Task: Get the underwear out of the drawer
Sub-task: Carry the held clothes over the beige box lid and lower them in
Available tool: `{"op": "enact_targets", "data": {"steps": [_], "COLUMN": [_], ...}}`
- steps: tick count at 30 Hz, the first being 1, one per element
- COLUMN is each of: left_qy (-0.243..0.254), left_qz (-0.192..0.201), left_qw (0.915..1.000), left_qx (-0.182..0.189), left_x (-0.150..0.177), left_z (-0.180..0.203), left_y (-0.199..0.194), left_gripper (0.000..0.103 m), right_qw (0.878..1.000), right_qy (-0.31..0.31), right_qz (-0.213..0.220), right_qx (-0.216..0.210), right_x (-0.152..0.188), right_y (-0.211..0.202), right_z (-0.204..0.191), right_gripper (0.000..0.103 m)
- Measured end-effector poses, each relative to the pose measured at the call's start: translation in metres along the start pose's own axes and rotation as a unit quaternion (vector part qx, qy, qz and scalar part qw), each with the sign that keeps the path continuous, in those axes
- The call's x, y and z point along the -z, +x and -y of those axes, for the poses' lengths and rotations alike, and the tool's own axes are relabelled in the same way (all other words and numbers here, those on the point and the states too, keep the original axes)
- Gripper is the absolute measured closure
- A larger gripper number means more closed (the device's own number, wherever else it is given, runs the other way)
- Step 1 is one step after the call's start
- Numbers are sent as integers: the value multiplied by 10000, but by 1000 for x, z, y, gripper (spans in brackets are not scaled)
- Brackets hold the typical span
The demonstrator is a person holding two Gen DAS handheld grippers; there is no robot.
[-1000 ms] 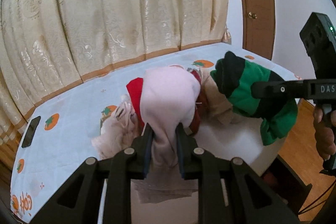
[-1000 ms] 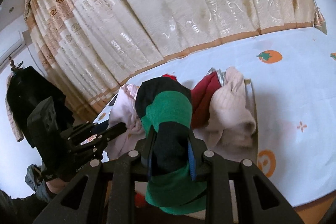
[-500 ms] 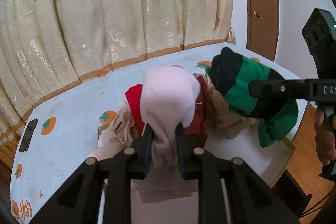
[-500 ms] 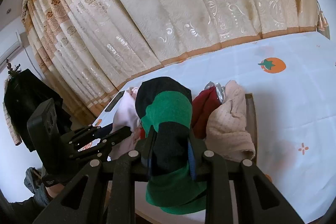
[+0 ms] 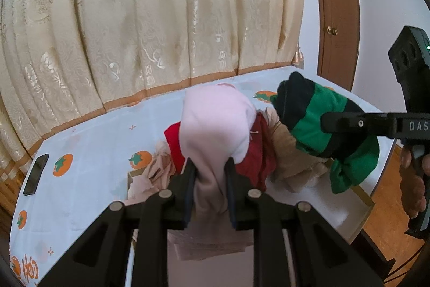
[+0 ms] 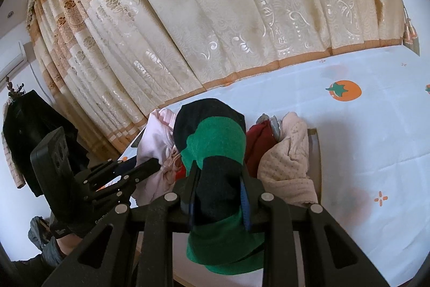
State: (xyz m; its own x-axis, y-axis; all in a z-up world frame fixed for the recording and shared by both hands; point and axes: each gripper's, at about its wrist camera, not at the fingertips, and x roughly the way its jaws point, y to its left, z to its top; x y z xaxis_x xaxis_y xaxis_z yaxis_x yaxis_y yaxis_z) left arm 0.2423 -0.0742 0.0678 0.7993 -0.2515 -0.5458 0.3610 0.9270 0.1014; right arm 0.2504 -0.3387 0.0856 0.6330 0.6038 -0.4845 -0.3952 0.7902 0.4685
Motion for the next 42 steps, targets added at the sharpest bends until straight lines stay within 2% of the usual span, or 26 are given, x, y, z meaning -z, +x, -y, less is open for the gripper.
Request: {"op": "enact_targets", "data": {"steps": [18, 26, 32, 42], "left_qy": [-254, -729, -778, -832], "left_qz": [138, -80, -228, -483], "left_qw": [9996, 9973, 9967, 9952], "left_qx": [-10, 66, 95, 204], "left_x": [-18, -24, -23, -19], "left_z": [-10, -14, -9, -5], "left_y": [6, 31, 45, 73], "left_gripper": [84, 84, 84, 84], "right_qw": [9999, 9995, 9990, 9969], "right_qy": [-46, 166, 217, 403], "right_qz": [42, 61, -6, -163], "right_qx": [126, 253, 386, 651], "right_x": [-19, -32, -38, -39], "right_y": [8, 24, 39, 61], "right_z": [1, 7, 6, 25], "right_gripper": [75, 75, 75, 75]}}
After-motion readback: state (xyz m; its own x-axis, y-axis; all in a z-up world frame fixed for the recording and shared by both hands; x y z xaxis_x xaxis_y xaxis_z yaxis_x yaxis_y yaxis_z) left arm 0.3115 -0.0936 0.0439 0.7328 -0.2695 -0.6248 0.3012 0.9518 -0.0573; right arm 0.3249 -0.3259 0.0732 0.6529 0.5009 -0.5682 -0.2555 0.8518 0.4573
